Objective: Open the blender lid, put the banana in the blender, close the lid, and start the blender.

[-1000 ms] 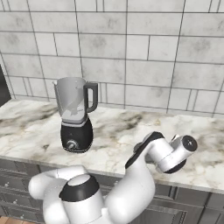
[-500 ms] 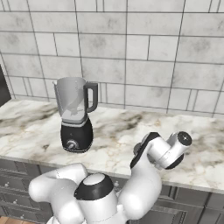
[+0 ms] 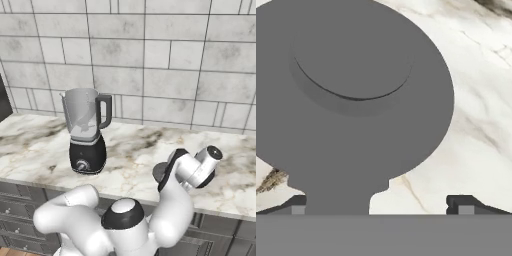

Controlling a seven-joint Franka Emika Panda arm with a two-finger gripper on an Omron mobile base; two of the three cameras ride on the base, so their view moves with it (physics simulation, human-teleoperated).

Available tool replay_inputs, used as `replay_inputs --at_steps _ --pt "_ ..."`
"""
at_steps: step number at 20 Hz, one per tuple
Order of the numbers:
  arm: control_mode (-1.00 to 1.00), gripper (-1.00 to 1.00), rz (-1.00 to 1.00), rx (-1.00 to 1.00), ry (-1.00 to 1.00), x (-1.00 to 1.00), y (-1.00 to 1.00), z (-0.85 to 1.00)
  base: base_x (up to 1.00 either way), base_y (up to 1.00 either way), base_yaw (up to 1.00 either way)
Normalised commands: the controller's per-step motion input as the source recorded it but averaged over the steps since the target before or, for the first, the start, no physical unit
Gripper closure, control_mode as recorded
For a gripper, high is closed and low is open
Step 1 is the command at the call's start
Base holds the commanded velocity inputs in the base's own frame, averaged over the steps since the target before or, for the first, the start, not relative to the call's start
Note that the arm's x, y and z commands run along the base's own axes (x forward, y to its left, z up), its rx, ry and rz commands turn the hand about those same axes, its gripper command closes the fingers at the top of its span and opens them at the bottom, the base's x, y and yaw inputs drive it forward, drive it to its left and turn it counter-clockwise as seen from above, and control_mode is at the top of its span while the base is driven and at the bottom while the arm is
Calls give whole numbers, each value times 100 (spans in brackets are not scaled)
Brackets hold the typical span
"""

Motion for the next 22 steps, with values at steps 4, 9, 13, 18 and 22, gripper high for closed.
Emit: replay_inputs --at_steps 4,9,13,18,22 --pt "-100 100 0 -1 5 -1 6 -56 0 0 0" --pt "-100 100 0 -1 3 -6 11 -31 0 0 0" --pt "-100 100 0 0 0 -24 10 -1 0 0 0" --pt "-100 100 0 0 -4 -30 4 2 0 0 0" --pt "-100 100 0 0 -11 -21 13 56 0 0 0"
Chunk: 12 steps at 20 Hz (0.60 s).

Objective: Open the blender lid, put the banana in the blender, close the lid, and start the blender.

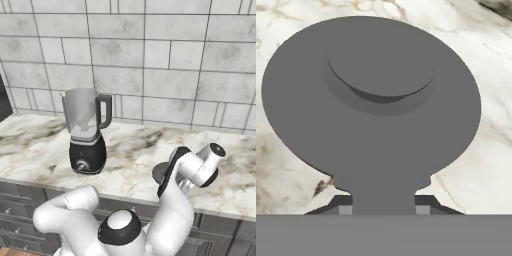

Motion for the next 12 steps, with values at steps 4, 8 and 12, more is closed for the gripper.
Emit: replay_inputs --at_steps 4,8,12 --pt "-100 100 0 0 -13 -41 16 30 0 0 0" --pt "-100 100 0 0 -16 -45 17 64 0 0 0" --pt "-100 100 0 -1 -15 -36 28 98 0 0 0"
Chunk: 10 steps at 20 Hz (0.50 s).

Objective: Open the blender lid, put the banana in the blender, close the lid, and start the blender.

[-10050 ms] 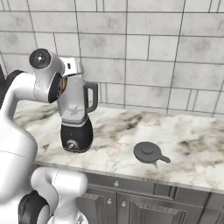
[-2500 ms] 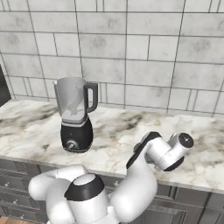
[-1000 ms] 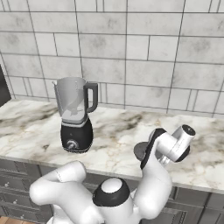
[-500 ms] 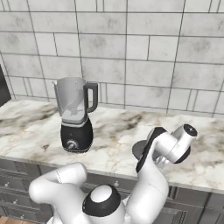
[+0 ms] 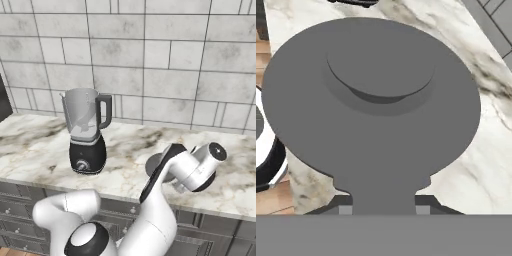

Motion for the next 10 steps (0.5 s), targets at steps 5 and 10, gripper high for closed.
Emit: replay_inputs --at_steps 5,10 --pt "-100 100 0 -3 -10 -29 44 97 0 0 0" --pt "-100 100 0 -3 -3 -22 44 98 0 0 0"
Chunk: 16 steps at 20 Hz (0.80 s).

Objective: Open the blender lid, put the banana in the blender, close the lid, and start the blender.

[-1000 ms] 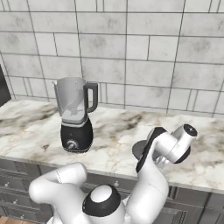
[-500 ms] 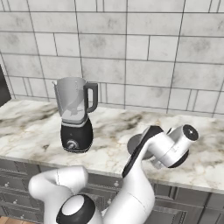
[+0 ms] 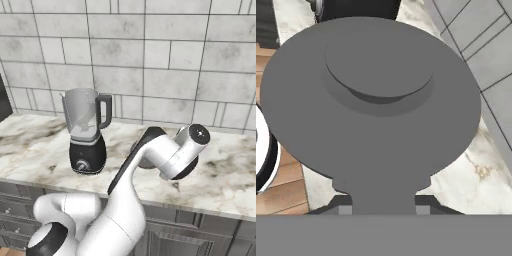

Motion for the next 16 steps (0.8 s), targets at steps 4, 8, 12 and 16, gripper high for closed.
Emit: replay_inputs --at_steps 4,8,12,16 --pt "-100 100 0 -1 0 -7 60 93 0 0 0" --pt "-100 100 0 0 0 0 50 79 0 0 0" --pt "-100 100 1 0 0 -2 43 68 0 0 0" --pt "-100 100 4 0 0 -4 36 62 0 0 0"
